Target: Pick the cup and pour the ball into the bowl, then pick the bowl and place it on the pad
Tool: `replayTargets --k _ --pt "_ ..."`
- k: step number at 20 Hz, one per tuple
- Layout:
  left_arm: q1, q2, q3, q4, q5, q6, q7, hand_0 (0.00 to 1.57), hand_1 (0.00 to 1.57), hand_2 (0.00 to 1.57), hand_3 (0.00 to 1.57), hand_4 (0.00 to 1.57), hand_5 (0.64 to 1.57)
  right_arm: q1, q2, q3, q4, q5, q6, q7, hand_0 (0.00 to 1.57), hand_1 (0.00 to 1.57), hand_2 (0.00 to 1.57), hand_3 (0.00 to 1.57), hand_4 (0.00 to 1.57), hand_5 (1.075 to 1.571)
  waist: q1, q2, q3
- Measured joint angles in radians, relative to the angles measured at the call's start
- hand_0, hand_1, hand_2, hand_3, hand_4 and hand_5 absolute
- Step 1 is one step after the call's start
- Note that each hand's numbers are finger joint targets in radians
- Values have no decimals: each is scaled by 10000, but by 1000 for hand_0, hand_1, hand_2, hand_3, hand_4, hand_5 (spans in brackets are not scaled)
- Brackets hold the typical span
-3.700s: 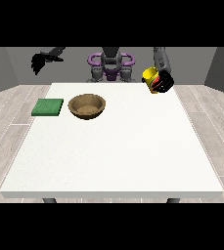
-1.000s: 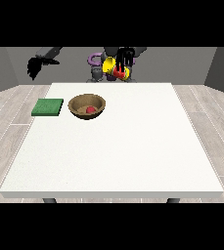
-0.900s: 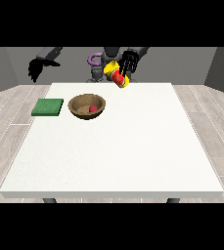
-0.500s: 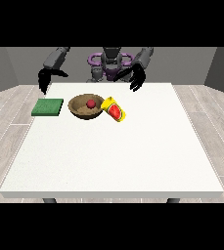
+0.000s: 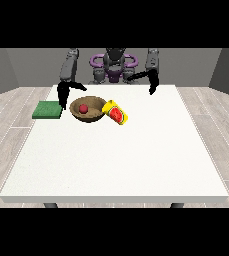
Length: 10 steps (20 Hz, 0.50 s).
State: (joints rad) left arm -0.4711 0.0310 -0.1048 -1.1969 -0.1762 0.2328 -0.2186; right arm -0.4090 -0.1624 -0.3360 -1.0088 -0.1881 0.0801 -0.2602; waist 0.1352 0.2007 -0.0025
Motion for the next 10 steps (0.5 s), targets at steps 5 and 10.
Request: replayTargets --k 5,10 --pt "230 374 295 -525 498 -809 -102 0 0 0 0 0 1564 -457 -37 -180 1294 18 -248 -824 0 0 0 0 244 1566 242 127 22" --pt "580 670 465 -1155 688 -1274 50 0 0 0 0 0 1565 -834 -439 -390 2672 -78 -26 -1478 0 0 0 0 160 1563 363 152 28"
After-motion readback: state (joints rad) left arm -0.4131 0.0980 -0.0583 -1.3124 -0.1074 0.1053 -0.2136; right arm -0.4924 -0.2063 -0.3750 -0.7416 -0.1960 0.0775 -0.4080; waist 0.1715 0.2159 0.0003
